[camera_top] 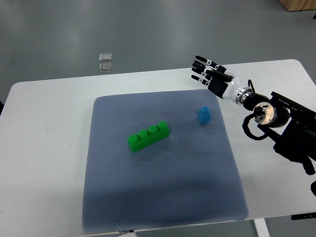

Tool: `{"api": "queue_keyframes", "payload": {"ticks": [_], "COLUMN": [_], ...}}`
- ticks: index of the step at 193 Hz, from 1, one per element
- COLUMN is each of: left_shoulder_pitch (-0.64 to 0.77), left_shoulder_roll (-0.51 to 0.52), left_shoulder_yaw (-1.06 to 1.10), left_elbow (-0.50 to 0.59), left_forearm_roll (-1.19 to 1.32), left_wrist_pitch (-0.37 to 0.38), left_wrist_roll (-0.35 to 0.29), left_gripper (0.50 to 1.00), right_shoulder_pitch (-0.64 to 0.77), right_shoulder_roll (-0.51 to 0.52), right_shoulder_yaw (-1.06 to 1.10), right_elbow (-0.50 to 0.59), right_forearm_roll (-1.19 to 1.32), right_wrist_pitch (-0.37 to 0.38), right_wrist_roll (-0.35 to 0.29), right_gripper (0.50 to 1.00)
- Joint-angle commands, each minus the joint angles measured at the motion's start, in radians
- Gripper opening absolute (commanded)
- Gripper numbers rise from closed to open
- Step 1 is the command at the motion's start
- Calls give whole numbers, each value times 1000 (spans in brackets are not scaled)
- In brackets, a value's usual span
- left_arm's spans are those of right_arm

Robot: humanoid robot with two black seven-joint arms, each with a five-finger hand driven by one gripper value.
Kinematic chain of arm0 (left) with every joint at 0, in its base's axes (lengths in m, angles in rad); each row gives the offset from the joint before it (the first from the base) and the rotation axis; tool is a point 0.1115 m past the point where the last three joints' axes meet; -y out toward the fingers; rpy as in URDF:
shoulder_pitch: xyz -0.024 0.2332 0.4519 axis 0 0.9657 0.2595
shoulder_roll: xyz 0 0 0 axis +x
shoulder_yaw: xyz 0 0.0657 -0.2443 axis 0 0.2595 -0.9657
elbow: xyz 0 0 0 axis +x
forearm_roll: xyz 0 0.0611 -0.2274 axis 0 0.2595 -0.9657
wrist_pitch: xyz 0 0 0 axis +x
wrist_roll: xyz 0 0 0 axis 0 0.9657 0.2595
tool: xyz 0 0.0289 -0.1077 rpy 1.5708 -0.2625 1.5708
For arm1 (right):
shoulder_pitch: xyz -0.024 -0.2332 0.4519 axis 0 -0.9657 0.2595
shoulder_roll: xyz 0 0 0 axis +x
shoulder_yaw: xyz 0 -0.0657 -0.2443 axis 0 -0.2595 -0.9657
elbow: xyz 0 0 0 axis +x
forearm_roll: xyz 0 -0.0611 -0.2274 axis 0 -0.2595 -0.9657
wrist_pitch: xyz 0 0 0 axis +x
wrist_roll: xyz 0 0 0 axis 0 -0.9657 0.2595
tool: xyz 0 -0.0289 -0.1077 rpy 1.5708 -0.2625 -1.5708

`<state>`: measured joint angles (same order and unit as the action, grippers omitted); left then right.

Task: Stack blue block on green block with right hand
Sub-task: 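Move the right hand over the small blue block and lower it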

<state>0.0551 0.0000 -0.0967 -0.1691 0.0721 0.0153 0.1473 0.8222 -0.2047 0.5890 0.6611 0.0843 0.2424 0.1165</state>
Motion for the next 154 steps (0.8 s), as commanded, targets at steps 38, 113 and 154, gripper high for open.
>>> {"api": "queue_keyframes", "payload": {"ticks": [38, 113, 154], "left_shoulder_pitch": [0, -5, -3], "left_shoulder_roll": [0, 0, 0], "left_shoulder_yaw": [6, 5, 5], "left_elbow": [3, 10, 11], "left_forearm_roll": [0, 0, 0], "left_wrist_pitch": [0, 0, 0], "left_wrist_roll": [-2, -2, -2], "left_gripper": [1000, 1000, 1000], "right_shoulder_pitch": [6, 150, 345], "right_shoulder_roll": [-1, -15, -78], "right_shoulder_yaw": [-3, -149, -485], "right_elbow": [0, 3, 15], "right_forearm_roll": [-1, -57, -80], "right_wrist_pitch": [-3, 6, 31], "right_wrist_roll": [0, 0, 0], "right_gripper": [926, 926, 926]}}
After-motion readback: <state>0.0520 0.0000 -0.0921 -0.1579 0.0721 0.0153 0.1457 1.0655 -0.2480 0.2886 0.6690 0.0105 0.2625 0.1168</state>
